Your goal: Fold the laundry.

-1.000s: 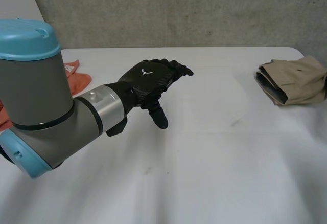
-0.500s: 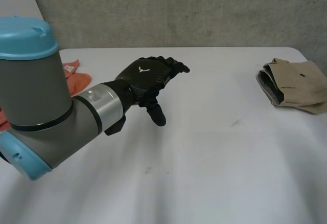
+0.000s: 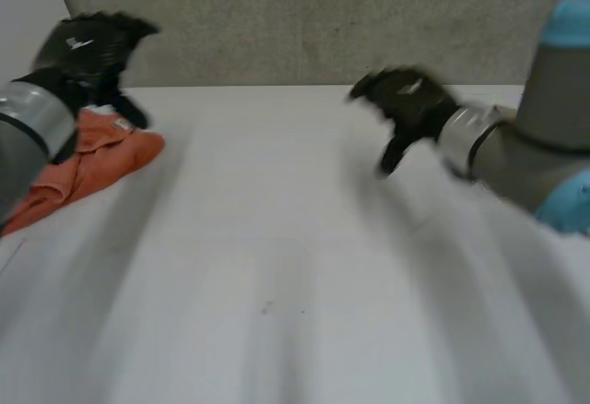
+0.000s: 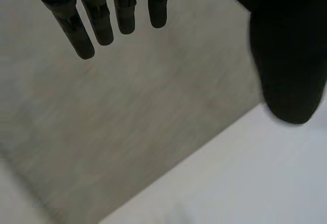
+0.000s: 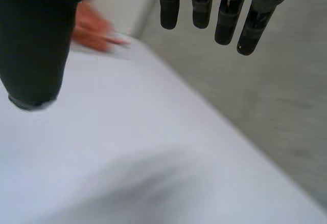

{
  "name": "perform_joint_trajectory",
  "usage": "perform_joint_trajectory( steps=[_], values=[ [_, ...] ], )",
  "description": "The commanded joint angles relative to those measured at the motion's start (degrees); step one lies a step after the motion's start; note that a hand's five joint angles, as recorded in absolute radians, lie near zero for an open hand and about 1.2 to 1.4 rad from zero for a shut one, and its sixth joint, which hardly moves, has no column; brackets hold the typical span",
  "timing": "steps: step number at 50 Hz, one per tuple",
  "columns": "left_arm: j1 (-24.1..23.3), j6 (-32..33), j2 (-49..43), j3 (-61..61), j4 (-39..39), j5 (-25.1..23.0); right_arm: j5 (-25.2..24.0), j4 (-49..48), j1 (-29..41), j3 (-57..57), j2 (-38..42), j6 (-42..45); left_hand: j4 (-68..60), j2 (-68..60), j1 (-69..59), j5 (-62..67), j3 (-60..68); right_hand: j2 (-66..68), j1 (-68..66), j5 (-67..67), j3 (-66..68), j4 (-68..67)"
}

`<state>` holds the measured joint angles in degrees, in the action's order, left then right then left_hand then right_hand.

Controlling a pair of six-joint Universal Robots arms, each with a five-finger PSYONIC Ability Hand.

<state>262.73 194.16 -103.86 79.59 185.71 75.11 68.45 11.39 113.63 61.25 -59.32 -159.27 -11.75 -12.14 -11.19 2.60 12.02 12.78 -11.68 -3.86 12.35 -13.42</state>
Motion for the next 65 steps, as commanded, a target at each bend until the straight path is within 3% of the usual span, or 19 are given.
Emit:
perform_joint_trajectory(
  steps=[1, 7, 11, 14, 15, 18, 24, 29, 34, 38, 40, 41, 42, 43, 47, 51, 60, 65],
  values=[
    [10.86, 14.74, -16.19, -7.08, 0.09, -1.46, -4.99, -2.77, 4.23, 16.70, -5.63, 1.15, -1.32, -0.93, -1.88, 0.47, 1.05, -2.78, 1.68, 3.86, -2.35, 3.42],
    [15.26, 30.37, -29.79, -15.15, 1.67, -0.67, -5.43, -6.63, 3.53, 26.71, -8.97, 3.95, -0.15, 0.24, -0.70, -0.71, -0.12, -2.78, 1.68, 3.86, -2.35, 3.42],
    [16.23, 35.05, -36.57, -19.72, 1.94, 1.44, -5.52, -8.14, 3.44, 30.94, -10.99, 6.60, -2.65, -2.26, -3.21, 1.80, 2.38, -2.78, 1.68, 3.86, -2.35, 3.42],
    [16.32, 35.50, -39.48, -22.28, 2.03, 3.81, -5.52, -8.66, 3.35, 33.05, -11.78, 7.56, -21.08, -20.69, -21.64, 20.23, 20.81, -2.78, 1.68, 3.86, -2.35, 3.42],
    [16.06, 35.76, -40.19, -22.90, 2.38, 5.12, -5.52, -8.75, 3.26, 33.58, -11.88, 7.65, -38.99, -38.60, -39.55, 38.14, 38.72, -2.78, 1.68, 3.86, -2.35, 3.42],
    [15.70, 35.59, -40.29, -23.17, 4.83, 7.50, -5.60, -9.10, 2.82, 35.08, -12.93, 7.83, -68.16, -67.77, -68.72, 67.31, 67.89, -2.78, 1.68, 3.86, -2.35, 3.42],
    [8.94, 34.36, -32.92, -15.36, 17.13, 14.71, -5.43, -9.81, 0.19, 36.05, -14.07, 7.83, -68.25, -67.86, -68.81, 67.40, 67.98, -2.78, 1.68, 3.86, -2.35, 3.42],
    [1.57, 24.71, -19.30, -4.99, 20.13, 14.81, -5.08, -10.16, -1.40, 36.05, -15.65, 7.39, -68.25, -67.86, -68.81, 67.40, 67.98, -2.78, 1.68, 3.86, -2.35, 3.42],
    [-10.98, 4.09, -6.39, 4.23, 17.43, 10.52, -4.55, -11.13, -3.68, 35.43, -17.23, 6.78, -68.25, -67.86, -68.81, 67.40, 67.98, -2.78, 1.68, 3.86, -2.35, 3.42],
    [-17.24, -1.76, -0.93, 9.86, 13.81, 5.06, -3.32, -11.04, -5.00, 35.08, -17.94, 6.51, -68.25, -67.86, -68.81, 67.40, 67.98, -2.78, 1.68, 3.86, -2.35, 3.42],
    [-17.52, -1.51, -1.17, 10.41, 13.98, 4.70, -3.23, -10.95, -5.35, 35.17, -18.03, 6.34, -68.25, -67.86, -68.81, 67.40, 67.98, -2.78, 1.68, 3.86, -2.35, 3.42],
    [-17.43, -1.07, -1.61, 10.23, 14.24, 4.96, -3.14, -10.86, -5.44, 35.26, -17.94, 6.25, -61.44, -61.05, -62.00, 60.59, 61.17, -2.78, 1.68, 3.86, -2.35, 3.42],
    [-17.26, 0.33, -3.09, 9.71, 14.33, 5.66, -3.14, -10.86, -5.53, 35.34, -17.94, 6.25, -17.41, -17.02, -17.97, 16.56, 17.14, -2.78, 1.68, 3.86, -2.35, 3.42],
    [-16.91, 1.39, -3.89, 9.27, 14.16, 6.19, -3.23, -10.95, -5.62, 35.52, -17.94, 6.25, 1.01, 1.40, 0.46, -1.87, -1.28, -2.78, 1.68, 3.86, -2.35, 3.42],
    [-12.88, 9.38, -7.32, 5.49, 13.11, 7.77, -3.41, -10.95, -5.97, 36.14, -17.94, 6.34, -4.01, -3.62, -4.57, 3.16, 3.74, -2.78, 1.68, 3.86, -2.35, 3.42],
    [-6.28, 15.63, -9.61, 4.43, 10.03, 7.86, -3.50, -10.95, -5.97, 36.14, -17.85, 6.34, 1.75, 2.14, 1.19, -2.60, -2.02, -2.78, 1.68, 3.86, -2.35, 3.42],
    [-3.20, 16.95, -14.96, 1.45, 8.88, 6.90, -3.50, -11.04, -6.06, 36.05, -17.85, 6.34, 1.75, 2.14, 1.19, -2.60, -2.02, -2.78, 1.68, 3.86, -2.35, 3.42],
    [-0.39, 18.09, -21.38, -3.03, 5.82, 3.13, -3.50, -11.13, -6.14, 36.22, -17.50, 6.34, 1.75, 2.14, 1.19, -2.60, -2.02, -2.78, 1.68, 3.86, -2.35, 3.42]
  ],
)
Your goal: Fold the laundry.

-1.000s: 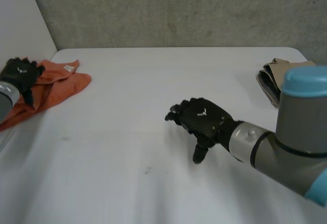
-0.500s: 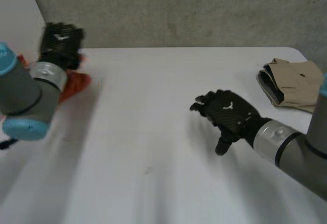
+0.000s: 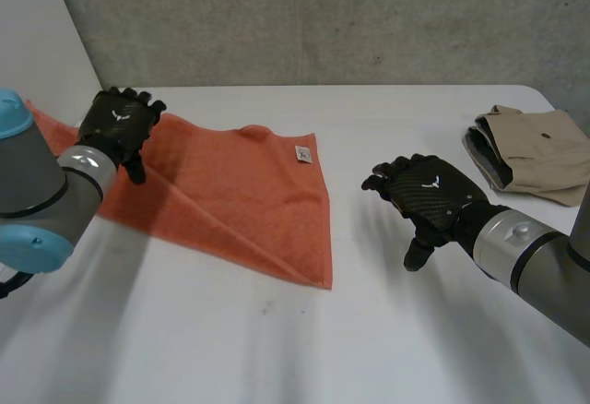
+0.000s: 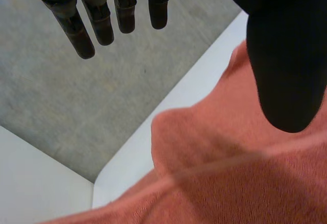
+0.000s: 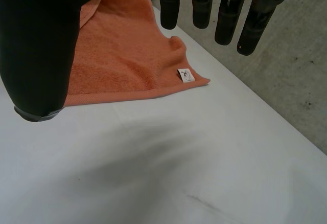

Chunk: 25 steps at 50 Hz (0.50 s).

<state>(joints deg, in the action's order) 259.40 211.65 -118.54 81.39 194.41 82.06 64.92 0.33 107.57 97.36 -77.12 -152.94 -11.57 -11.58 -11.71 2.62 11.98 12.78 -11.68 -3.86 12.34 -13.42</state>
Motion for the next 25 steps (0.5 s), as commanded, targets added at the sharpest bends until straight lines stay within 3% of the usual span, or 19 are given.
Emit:
perform_joint_trajectory(
  steps=[1, 6, 11, 20, 25],
  values=[
    [3.65, 0.96, -7.23, -5.27, -4.11, -4.71, 0.03, -0.06, -0.17, 0.20, 0.30, 0.01, 1.57, 1.58, 1.71, -2.62, -1.98, -2.78, 1.68, 3.86, -2.34, 3.42],
    [6.99, 5.17, -10.39, -7.38, -10.44, -9.02, -0.06, -0.15, -0.60, 0.20, 0.48, 0.01, 0.35, 0.36, 0.49, -1.40, -0.76, -2.78, 1.68, 3.86, -2.34, 3.42],
    [7.70, 9.13, -13.03, -8.62, -12.56, -9.82, -0.06, -0.24, -1.13, 0.20, 0.91, 0.01, -1.50, -1.49, -1.36, 0.45, 1.09, -2.78, 1.68, 3.86, -2.34, 3.42],
    [7.70, 8.61, -15.23, -10.20, -12.30, -9.90, 0.03, -0.33, -1.04, 0.55, 1.97, 0.01, -13.08, -13.08, -12.94, 12.03, 12.68, -2.78, 1.68, 3.86, -2.34, 3.42],
    [7.43, 7.82, -16.28, -11.69, -12.21, -9.90, 0.03, -0.68, -1.04, 0.73, 2.15, 0.01, -12.78, -12.77, -12.63, 11.72, 12.37, -2.78, 1.68, 3.86, -2.34, 3.42]
  ],
)
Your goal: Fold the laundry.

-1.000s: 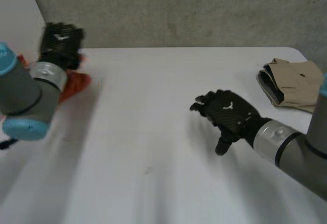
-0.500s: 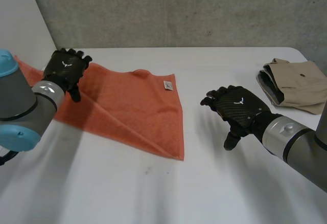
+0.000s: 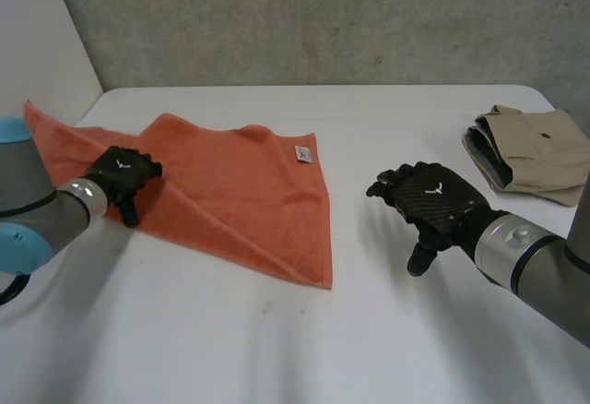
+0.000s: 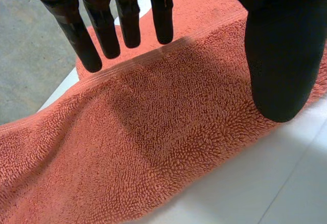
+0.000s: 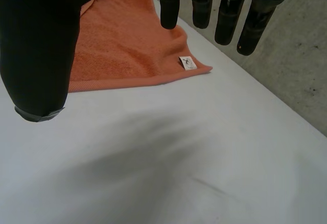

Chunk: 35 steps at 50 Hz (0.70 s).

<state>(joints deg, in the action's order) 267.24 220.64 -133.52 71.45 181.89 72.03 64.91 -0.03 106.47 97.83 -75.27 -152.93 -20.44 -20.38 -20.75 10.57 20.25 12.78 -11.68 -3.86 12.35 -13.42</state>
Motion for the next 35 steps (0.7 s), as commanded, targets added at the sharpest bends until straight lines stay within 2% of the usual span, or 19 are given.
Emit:
perform_joint_trajectory(
  steps=[1, 16, 17, 21, 22, 24, 29, 35],
  values=[
    [-0.40, -1.18, -1.57, -2.01, 0.40, 0.13, 0.04, -0.32, 0.05, 0.25, 0.39, 0.00, -3.91, -3.96, -3.59, 3.77, 4.10, -2.78, 1.68, 3.86, -2.35, 3.42],
    [-1.10, -0.83, -4.03, -4.47, 0.75, 0.12, 0.04, -0.32, 0.05, 0.25, 0.56, 0.00, -5.58, -5.64, -5.27, 5.45, 5.77, -2.78, 1.68, 3.86, -2.35, 3.42],
    [-1.10, -0.83, -4.12, -4.65, 0.75, 0.21, 0.04, -0.32, 0.05, 0.25, 0.65, 0.00, -7.42, -7.48, -7.11, 7.28, 7.61, -2.78, 1.68, 3.86, -2.35, 3.42],
    [-1.28, -0.91, -4.56, -5.18, 0.66, 0.39, 0.04, -0.32, 0.05, 0.43, 0.92, 0.09, -28.75, -28.80, -28.43, 28.61, 28.93, -2.78, 1.68, 3.86, -2.35, 3.42],
    [-1.45, -0.91, -4.64, -5.26, 0.66, 0.48, 0.04, -0.32, 0.05, 0.51, 0.92, 0.09, -44.46, -44.51, -44.14, 44.32, 44.65, -2.78, 1.68, 3.86, -2.35, 3.42],
    [-1.81, -0.83, -4.56, -5.27, 0.66, 0.74, 0.04, -0.32, 0.05, 0.52, 0.92, 0.09, -59.51, -59.56, -59.19, 59.37, 59.70, -2.78, 1.68, 3.86, -2.35, 3.42],
    [-3.56, -1.18, -3.24, -4.56, 0.66, 3.02, 0.12, -0.32, 0.05, 0.43, 0.92, 0.09, -59.56, -59.62, -59.25, 59.43, 59.75, -2.78, 1.68, 3.86, -2.35, 3.42],
    [-8.74, -4.07, 0.53, -2.10, 0.22, 6.63, 0.48, -0.32, -0.04, -0.01, 0.83, 0.09, -59.56, -59.62, -59.25, 59.43, 59.75, -2.78, 1.68, 3.86, -2.35, 3.42]
  ],
)
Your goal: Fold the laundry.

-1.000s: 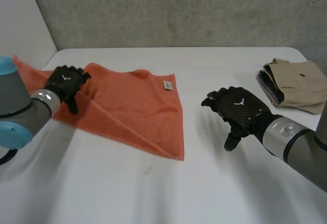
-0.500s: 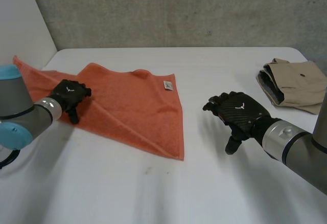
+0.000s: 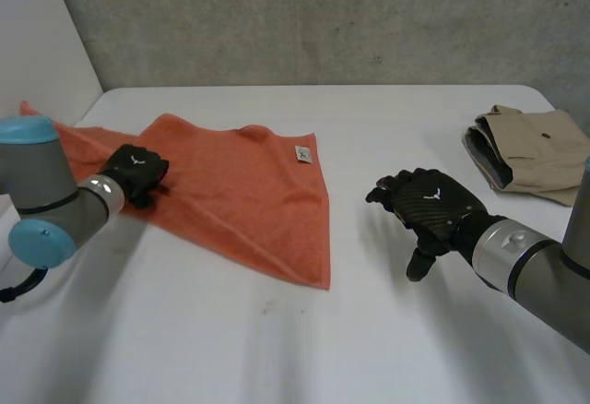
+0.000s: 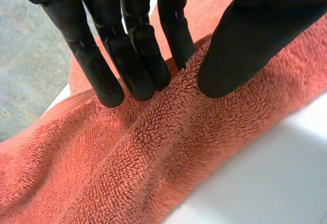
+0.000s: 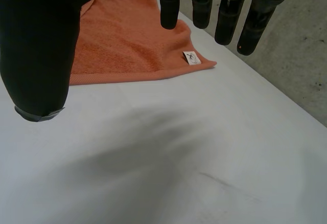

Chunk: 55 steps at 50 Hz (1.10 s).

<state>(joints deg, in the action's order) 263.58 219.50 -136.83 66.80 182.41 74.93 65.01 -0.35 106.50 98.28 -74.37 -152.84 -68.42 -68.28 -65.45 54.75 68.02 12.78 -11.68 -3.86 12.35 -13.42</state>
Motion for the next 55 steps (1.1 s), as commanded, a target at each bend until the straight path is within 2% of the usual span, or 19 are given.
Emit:
perform_joint_trajectory(
  steps=[1, 6, 9, 14, 18, 22, 23, 24, 25, 26, 28, 30, 32, 37, 40, 46, 48, 51, 55],
  values=[
    [-5.88, -4.33, 4.89, 2.90, -0.31, 3.91, 0.47, 0.09, -0.06, -0.63, -0.07, 0.09, -11.58, -11.72, -14.55, 15.25, 11.98, -2.78, 1.68, 3.86, -2.35, 3.42],
    [-12.98, -17.40, 12.96, 5.53, -0.31, 4.18, 1.52, 0.09, -1.63, -1.77, -0.16, -0.09, -11.58, -11.72, -14.55, 15.25, 11.98, -2.78, 1.68, 3.86, -2.35, 3.42],
    [-16.51, -22.70, 16.67, 6.59, -0.31, 4.18, 3.37, 0.17, -3.83, -2.48, -0.42, -0.44, -11.58, -11.72, -14.55, 15.25, 11.98, -2.78, 1.68, 3.86, -2.35, 3.42],
    [-25.90, -32.97, 22.56, 8.96, -0.04, 4.18, 7.06, 0.17, -5.95, -4.32, -0.42, -3.77, -11.58, -11.72, -14.55, 15.25, 11.98, -2.78, 1.68, 3.86, -2.35, 3.42],
    [-32.06, -37.38, 22.31, 9.49, 0.22, 4.00, 8.03, 0.17, -6.74, -4.94, -0.42, -5.01, -11.58, -11.72, -14.55, 15.25, 11.98, -2.78, 1.68, 3.86, -2.35, 3.42],
    [-36.46, -38.01, 17.32, 8.44, 0.31, 4.00, 8.21, 0.17, -7.97, -4.94, -0.42, -5.19, -11.58, -11.72, -14.55, 15.25, 11.98, -2.78, 1.68, 3.86, -2.35, 3.42],
    [-37.08, -38.09, 16.08, 8.17, 0.31, 4.00, 8.21, 0.26, -7.97, -4.94, -0.42, -5.19, -8.94, -9.08, -11.90, 12.61, 9.34, -2.78, 1.68, 3.86, -2.35, 3.42],
    [-37.79, -38.18, 14.93, 8.00, 0.22, 4.00, 8.12, 0.26, -8.06, -4.94, -0.42, -5.19, -0.09, -0.23, -3.05, 3.76, 0.49, -2.78, 1.68, 3.86, -2.35, 3.42],
    [-38.66, -38.18, 14.31, 7.82, 0.05, 4.09, 8.12, 0.26, -8.15, -4.94, -0.42, -5.19, 10.49, 10.35, 7.53, -6.82, -10.09, -2.78, 1.68, 3.86, -2.35, 3.42],
    [-40.06, -37.92, 13.96, 7.91, -0.13, 4.26, 8.12, 0.26, -8.24, -4.94, -0.33, -5.19, 31.75, 31.61, 28.78, -28.08, -31.35, -2.78, 1.68, 3.86, -2.35, 3.42],
    [-40.87, -37.92, 14.22, 8.35, 0.04, 4.44, 8.03, 0.26, -8.50, -4.94, -0.33, -5.19, 46.36, 46.21, 43.39, -42.68, -45.95, -2.78, 1.68, 3.86, -2.35, 3.42],
    [-40.96, -38.01, 15.09, 8.44, 0.31, 5.14, 7.68, 0.35, -8.76, -5.03, -0.42, -5.19, 58.31, 58.17, 55.34, -54.63, -57.91, -2.78, 1.68, 3.86, -2.35, 3.42],
    [-39.74, -38.01, 17.63, 8.61, 0.31, 6.10, 7.59, 0.53, -8.59, -5.21, -0.51, -5.19, 58.04, 57.89, 55.07, -54.36, -57.63, -2.78, 1.68, 3.86, -2.35, 3.42],
    [-30.70, -36.52, 24.75, 11.59, 0.31, 10.06, 7.77, 0.79, -8.41, -5.38, -0.42, -5.10, 57.03, 56.89, 54.07, -53.36, -56.63, -2.78, 1.68, 3.86, -2.35, 3.42],
    [-27.08, -34.68, 26.52, 12.74, 0.13, 10.33, 7.77, 1.75, -7.98, -5.21, -0.42, -5.10, 55.52, 55.38, 52.55, -51.84, -55.11, -2.78, 1.68, 3.86, -2.35, 3.42],
    [-19.34, -22.20, 26.96, 15.37, -1.45, 10.24, 7.33, 7.81, -6.13, -5.56, -0.51, -5.10, 51.48, 51.34, 48.52, -47.81, -51.08, -2.78, 1.68, 3.86, -2.35, 3.42],
    [-17.15, -17.56, 26.70, 16.86, -1.62, 9.37, 6.80, 9.75, -5.08, -5.65, -0.42, -5.10, 45.63, 45.49, 42.66, -41.95, -45.23, -2.78, 1.68, 3.86, -2.35, 3.42],
    [-16.35, -12.98, 24.26, 16.96, -1.54, 7.70, 6.62, 10.37, -3.76, -5.12, -0.42, -5.19, 39.58, 39.43, 36.61, -35.90, -39.17, -2.78, 1.68, 3.86, -2.35, 3.42],
    [-15.65, -11.55, 18.72, 14.95, -1.54, 5.33, 6.80, 10.28, -1.82, -4.50, -0.16, -5.19, 34.32, 34.18, 31.36, -30.65, -33.92, -2.78, 1.68, 3.86, -2.35, 3.42]
  ],
)
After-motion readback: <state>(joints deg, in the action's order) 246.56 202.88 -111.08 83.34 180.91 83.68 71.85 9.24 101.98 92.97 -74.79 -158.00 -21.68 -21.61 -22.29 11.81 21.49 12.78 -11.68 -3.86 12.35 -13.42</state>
